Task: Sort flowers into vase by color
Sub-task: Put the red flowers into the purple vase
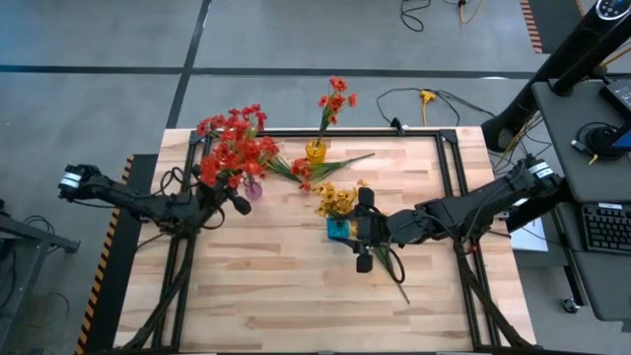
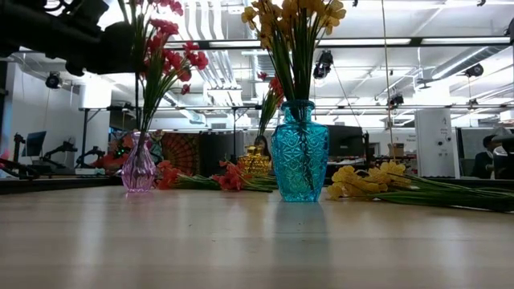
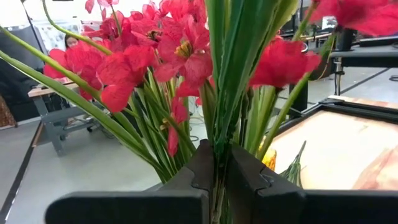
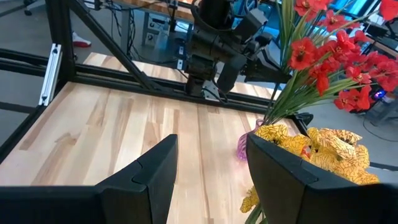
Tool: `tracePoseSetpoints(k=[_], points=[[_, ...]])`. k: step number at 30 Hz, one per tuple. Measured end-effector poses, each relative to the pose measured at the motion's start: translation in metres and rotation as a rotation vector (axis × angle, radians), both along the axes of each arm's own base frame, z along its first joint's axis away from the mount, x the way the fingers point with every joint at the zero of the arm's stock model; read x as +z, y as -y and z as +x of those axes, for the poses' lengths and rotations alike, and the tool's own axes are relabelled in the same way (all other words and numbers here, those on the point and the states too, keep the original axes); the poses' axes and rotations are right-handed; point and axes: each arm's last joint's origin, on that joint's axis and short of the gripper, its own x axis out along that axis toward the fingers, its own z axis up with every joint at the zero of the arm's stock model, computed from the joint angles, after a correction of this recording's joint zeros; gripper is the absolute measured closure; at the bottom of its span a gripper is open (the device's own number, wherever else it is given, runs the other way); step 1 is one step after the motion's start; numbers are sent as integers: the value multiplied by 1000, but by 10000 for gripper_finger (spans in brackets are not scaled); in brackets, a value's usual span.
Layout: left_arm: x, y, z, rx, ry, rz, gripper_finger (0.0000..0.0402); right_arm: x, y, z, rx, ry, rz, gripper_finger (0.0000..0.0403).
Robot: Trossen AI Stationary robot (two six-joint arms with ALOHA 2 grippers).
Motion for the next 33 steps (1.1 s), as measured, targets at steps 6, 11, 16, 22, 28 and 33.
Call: tracePoseSetpoints(k=[6, 11, 16, 22, 28, 33], points=[[-1, 0, 0, 0, -2, -3, 398, -1, 0, 0, 0, -1, -1, 220], [-2, 0, 1, 0, -4, -6, 398, -1, 0, 0, 0, -2, -1, 220], [-5, 1, 3, 1, -24, -2, 396, -1, 0, 0, 0, -3, -1, 220], [-5, 1, 3, 7, -27, -2, 382, -1, 0, 0, 0, -3, -1, 220], [-6, 1, 3, 10, -23, -5, 378, -1, 0, 0, 0, -3, -1, 220], [-6, 1, 4, 10, -18, -9, 378, -1, 0, 0, 0, -3, -2, 220]])
